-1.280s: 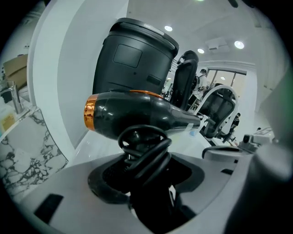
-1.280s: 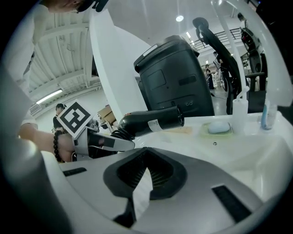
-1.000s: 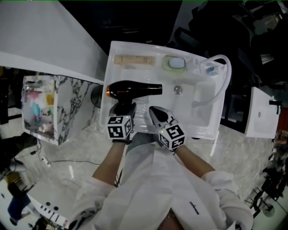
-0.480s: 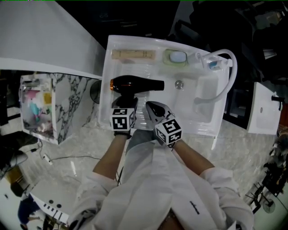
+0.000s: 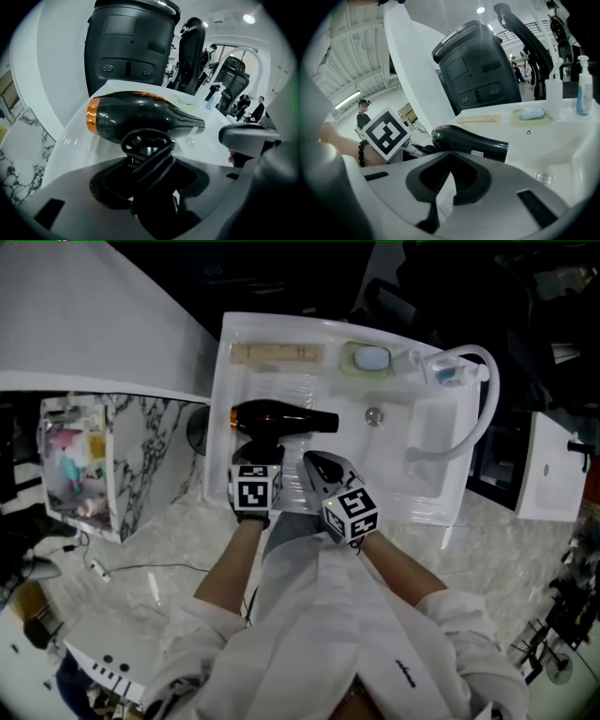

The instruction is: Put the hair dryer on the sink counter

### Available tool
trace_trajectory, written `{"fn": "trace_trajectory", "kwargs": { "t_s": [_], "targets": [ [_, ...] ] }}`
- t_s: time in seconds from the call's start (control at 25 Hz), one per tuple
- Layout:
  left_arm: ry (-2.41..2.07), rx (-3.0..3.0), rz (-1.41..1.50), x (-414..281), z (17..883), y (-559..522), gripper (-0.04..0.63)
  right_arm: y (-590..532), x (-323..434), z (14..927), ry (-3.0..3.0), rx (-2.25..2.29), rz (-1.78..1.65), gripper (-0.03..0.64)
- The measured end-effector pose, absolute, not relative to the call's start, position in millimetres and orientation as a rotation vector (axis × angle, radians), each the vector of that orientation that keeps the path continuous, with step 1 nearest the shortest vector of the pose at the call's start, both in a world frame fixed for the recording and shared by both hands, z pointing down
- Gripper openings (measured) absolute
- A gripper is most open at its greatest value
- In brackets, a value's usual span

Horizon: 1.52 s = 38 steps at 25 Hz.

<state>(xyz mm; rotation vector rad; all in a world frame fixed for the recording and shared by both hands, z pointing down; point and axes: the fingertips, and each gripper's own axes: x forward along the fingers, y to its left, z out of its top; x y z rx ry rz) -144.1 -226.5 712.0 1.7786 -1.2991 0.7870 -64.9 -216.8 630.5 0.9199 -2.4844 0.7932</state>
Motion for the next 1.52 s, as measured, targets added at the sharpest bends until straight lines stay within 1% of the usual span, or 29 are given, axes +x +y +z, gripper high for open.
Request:
{"fn": "trace_trajectory", "kwargs": {
  "t_s": [1.16, 1.52],
  "targets": [
    [-1.268, 1.718, 0.925, -141, 731, -229, 0.261, -221, -62, 643, -2.45, 0.928, 0.831, 0.017],
    [-1.267, 1.72, 0.928, -139, 732, -229, 0.261, -218, -58, 642, -2.453, 0.923, 0.827, 0.017]
  ]
}}
